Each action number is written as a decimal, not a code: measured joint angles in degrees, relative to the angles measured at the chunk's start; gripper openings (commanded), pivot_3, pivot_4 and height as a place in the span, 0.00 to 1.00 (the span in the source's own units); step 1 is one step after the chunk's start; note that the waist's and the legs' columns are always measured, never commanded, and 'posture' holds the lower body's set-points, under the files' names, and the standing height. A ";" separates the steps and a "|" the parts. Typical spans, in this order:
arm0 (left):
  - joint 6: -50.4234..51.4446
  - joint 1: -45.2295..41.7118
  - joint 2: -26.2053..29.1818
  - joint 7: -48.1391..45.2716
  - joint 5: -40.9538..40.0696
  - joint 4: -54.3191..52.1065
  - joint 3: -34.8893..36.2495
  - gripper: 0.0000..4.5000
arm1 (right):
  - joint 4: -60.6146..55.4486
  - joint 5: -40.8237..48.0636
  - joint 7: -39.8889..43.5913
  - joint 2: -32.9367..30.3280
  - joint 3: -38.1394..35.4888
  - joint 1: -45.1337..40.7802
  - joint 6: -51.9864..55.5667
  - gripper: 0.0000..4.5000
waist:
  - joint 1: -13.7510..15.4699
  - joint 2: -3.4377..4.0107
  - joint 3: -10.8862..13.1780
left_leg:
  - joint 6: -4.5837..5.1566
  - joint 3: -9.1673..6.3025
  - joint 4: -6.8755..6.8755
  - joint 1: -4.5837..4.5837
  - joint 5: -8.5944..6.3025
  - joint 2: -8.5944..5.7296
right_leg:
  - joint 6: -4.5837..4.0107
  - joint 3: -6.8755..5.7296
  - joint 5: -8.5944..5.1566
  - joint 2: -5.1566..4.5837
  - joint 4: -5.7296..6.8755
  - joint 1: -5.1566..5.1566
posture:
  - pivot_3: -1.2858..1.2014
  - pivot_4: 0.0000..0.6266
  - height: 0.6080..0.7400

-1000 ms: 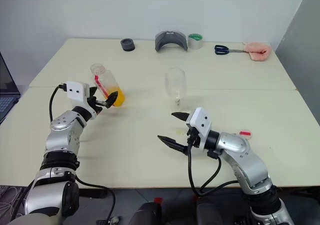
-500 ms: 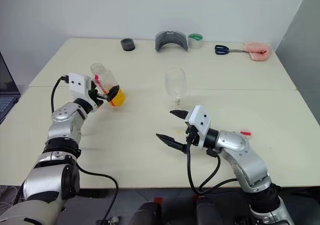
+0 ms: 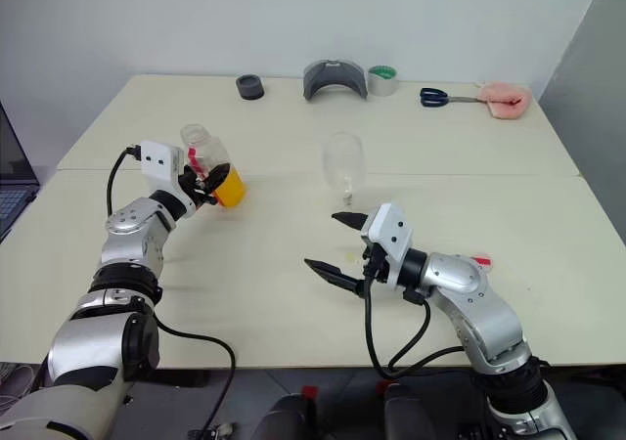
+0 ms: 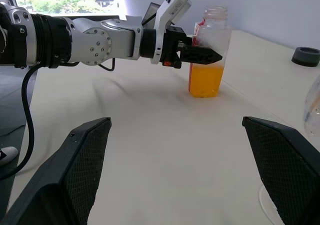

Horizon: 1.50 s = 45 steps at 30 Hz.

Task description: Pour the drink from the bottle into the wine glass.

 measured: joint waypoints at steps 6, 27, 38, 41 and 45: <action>2.80 0.30 -1.84 -1.45 -1.73 -3.24 0.30 0.40 | -0.01 0.75 -1.93 1.06 -1.09 0.00 0.21 1.00 | 0.06 -0.01 0.01 | 0.00 -0.04 0.03 -0.06 0.00 -0.01 | 0.00 -0.02 0.00 -0.01 0.00 -0.01 | 0.52 0.24 1.00; -12.01 -9.25 -7.18 3.23 15.25 -14.33 -17.91 0.40 | 1.06 -1.18 -10.70 2.10 -8.85 -0.49 -2.46 1.00 | 0.22 -0.05 0.03 | 0.00 0.05 0.01 -0.08 0.00 -0.03 | 0.00 0.08 0.01 0.01 0.01 -0.08 | 0.52 0.24 1.00; -24.60 -13.87 -4.58 12.90 26.18 -5.27 -22.59 0.40 | 3.79 -1.55 -13.54 2.26 -10.48 -2.75 -1.47 1.00 | 0.24 -0.05 0.03 | 0.00 0.06 0.02 -0.17 0.00 -0.06 | 0.00 0.08 0.01 0.00 0.02 -0.16 | 0.52 0.24 1.00; -26.99 -14.68 -3.80 15.50 28.91 -4.51 -23.96 0.40 | 3.79 -1.62 -13.49 2.26 -10.45 -2.74 -1.53 1.00 | 0.26 -0.05 0.03 | 0.00 0.06 0.02 -0.17 0.00 -0.06 | 0.00 0.08 0.01 -0.01 0.03 -0.16 | 0.52 0.24 1.00; -30.23 -16.26 -2.52 21.13 35.09 -1.63 -27.52 0.40 | 3.73 -0.28 -10.56 0.60 -10.69 -2.46 -2.18 1.00 | 0.24 -0.05 0.03 | 0.00 0.06 0.02 -0.18 0.00 -0.06 | 0.00 0.07 0.01 0.00 0.04 -0.19 | 0.52 0.24 1.00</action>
